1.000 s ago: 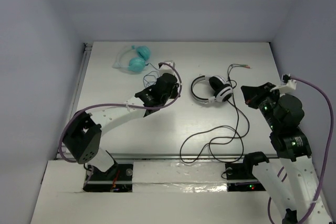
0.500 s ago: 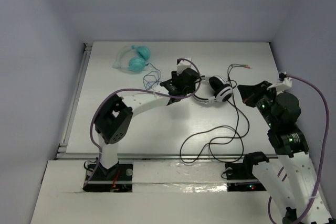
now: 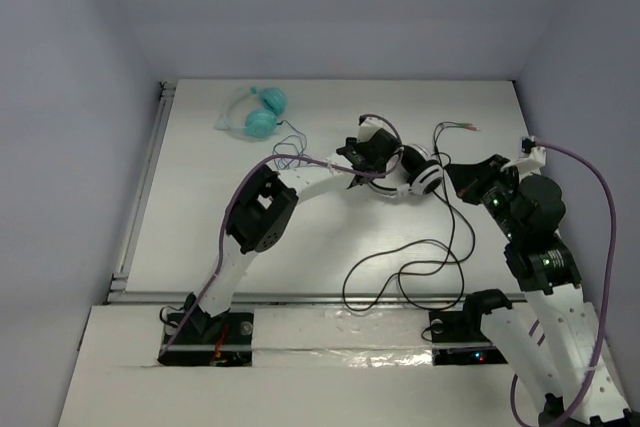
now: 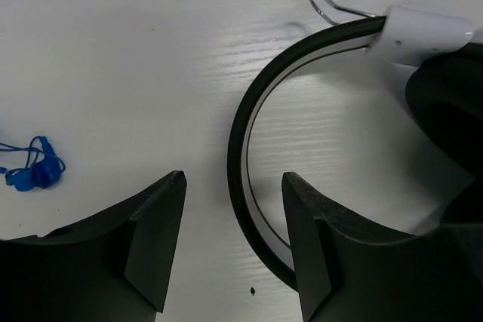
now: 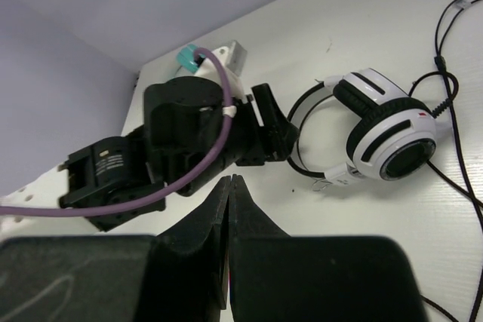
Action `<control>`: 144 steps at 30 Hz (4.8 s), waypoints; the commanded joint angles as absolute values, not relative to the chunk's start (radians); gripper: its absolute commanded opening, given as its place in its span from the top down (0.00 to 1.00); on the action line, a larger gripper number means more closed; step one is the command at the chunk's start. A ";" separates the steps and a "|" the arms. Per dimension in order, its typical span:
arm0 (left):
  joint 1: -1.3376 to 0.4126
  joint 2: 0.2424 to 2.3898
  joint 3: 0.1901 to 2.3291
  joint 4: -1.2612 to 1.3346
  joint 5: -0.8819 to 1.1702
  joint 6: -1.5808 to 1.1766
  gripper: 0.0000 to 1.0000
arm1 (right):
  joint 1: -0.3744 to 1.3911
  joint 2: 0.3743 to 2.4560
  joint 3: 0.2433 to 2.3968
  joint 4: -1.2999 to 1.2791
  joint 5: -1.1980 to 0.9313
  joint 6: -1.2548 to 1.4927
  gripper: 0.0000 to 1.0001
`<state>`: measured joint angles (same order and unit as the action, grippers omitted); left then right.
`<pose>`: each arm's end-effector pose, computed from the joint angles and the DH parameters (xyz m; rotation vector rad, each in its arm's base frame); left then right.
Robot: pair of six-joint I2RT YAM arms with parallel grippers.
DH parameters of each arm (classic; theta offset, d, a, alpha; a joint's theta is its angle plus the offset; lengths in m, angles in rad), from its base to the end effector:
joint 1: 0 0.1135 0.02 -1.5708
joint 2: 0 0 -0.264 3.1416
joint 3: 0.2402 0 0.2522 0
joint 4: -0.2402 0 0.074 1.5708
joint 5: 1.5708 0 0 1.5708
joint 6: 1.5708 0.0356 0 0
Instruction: Wrap the headphones
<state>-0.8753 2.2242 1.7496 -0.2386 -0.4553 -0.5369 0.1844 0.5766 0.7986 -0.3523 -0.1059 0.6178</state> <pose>0.3362 -0.3784 0.1952 0.1408 2.2070 -0.2647 0.1300 0.0281 0.3557 0.2962 1.7232 0.6836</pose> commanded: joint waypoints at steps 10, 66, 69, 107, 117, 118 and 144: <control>-0.885 2.336 1.864 -0.324 -0.468 -0.535 0.48 | 0.181 0.580 0.752 -0.239 -0.178 0.629 1.00; -0.515 1.623 2.163 -0.649 0.259 -0.279 1.00 | 0.305 1.100 0.649 0.452 -0.476 0.475 0.09; -0.505 1.618 2.169 -0.643 0.319 -0.293 1.00 | 0.305 1.126 0.591 0.560 -0.445 0.506 0.11; -0.426 1.583 2.091 -0.441 0.544 -0.434 1.00 | 0.339 1.305 0.465 0.777 -0.238 0.641 0.33; -0.417 1.442 1.662 0.030 0.585 -0.837 1.00 | 0.368 1.535 0.589 0.930 -0.230 0.721 0.93; -0.417 1.425 1.616 0.084 0.559 -0.930 1.00 | 0.380 1.539 0.613 0.908 -0.212 0.719 0.96; -0.610 1.442 1.361 0.087 -0.526 -0.534 1.00 | 0.989 1.221 0.782 -0.203 0.170 0.626 1.00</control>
